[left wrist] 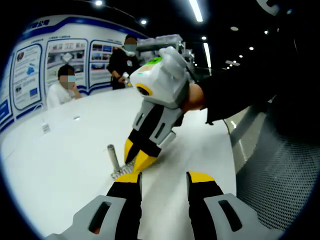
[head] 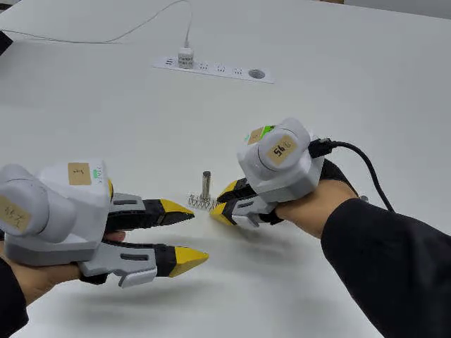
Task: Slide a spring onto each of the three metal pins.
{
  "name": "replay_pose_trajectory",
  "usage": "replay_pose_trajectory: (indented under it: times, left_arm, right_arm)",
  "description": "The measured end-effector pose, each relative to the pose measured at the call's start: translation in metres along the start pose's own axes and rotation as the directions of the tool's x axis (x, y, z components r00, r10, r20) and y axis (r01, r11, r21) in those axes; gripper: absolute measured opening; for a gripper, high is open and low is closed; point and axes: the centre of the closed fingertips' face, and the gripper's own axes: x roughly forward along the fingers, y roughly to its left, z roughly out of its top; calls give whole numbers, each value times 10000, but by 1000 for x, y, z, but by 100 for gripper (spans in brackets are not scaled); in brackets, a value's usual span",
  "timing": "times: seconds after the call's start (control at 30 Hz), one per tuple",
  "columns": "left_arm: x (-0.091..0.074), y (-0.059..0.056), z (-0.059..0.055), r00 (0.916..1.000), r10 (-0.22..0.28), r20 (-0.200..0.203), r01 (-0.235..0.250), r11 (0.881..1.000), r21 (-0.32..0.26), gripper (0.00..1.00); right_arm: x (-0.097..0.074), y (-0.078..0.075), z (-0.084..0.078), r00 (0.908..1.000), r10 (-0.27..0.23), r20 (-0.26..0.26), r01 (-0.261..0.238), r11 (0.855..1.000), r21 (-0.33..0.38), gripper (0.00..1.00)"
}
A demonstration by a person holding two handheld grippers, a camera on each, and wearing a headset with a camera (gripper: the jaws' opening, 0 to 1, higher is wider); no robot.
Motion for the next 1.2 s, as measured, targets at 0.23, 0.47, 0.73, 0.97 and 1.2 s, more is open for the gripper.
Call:
replay_pose_trajectory:
  times: [0.23, 0.47, 0.73, 0.97, 1.2]
  left_arm:
    - [0, 1, -1, 10000, 27, -17, -27, 10000, -5, 36]
    - [0, 1, -2, 10000, 44, -54, -44, 10000, 7, 36]
    - [-1, 2, -2, 9999, 85, -70, -85, 10000, 30, 36]
    - [-1, 4, -2, 9999, 98, -103, -97, 9999, 85, 36]
    - [1, 3, 1, 9999, 57, -90, -56, 9999, 143, 36]
  right_arm:
    - [0, 2, 0, 10000, 64, -5, -64, 10000, -66, 12]
    - [-6, 7, 2, 9999, 138, 0, -137, 9997, -223, 12]
    - [-19, 16, 5, 9996, 268, 29, -266, 9984, -495, 12]
    - [-38, 26, 8, 9986, 521, 78, -512, 9946, -907, 12]
    - [-55, 36, 8, 9963, 855, -100, -860, 9852, -1482, 12]
